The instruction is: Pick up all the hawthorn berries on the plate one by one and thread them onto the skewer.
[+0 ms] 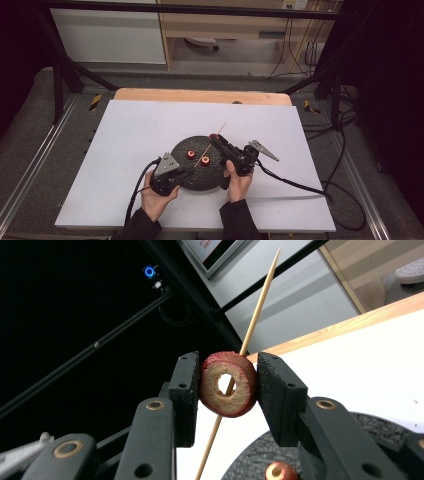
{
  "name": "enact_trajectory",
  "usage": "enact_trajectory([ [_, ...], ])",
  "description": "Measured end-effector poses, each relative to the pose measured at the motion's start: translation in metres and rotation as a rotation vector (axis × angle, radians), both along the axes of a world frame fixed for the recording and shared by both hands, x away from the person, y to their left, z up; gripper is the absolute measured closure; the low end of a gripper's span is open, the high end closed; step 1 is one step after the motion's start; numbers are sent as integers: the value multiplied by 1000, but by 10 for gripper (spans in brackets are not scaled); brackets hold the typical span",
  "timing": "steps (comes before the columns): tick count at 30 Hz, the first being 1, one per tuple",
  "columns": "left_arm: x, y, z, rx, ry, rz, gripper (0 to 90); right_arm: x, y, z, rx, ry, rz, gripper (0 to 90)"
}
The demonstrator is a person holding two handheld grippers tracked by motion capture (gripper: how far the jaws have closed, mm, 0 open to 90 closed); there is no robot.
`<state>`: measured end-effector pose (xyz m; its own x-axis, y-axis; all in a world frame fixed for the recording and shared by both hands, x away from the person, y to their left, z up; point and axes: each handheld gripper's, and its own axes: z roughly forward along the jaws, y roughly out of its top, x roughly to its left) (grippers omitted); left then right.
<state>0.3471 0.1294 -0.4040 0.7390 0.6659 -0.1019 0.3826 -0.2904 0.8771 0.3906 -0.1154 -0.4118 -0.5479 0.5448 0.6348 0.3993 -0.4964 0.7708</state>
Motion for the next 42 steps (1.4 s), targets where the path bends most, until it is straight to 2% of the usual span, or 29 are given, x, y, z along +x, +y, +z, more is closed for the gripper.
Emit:
enact_trajectory([
  [8,7,-10,9,14,-9,-7,882,-7,1,-1,-24,11,36,631],
  [25,20,-23,16,39,2,-21,882,-15,5,-11,-82,32,82,631],
  [32,22,-21,15,42,11,-34,882,-15,6,-12,-104,31,90,621],
  [34,22,-20,15,40,10,-35,882,-15,5,-12,-112,30,87,594],
  [37,22,-17,14,32,10,-35,882,-15,2,-8,-153,24,92,503],
  [38,22,-15,14,33,11,-36,882,-15,2,-8,-153,24,92,503],
  [42,20,-4,12,37,10,-29,882,-15,-4,-3,-206,10,105,380],
])
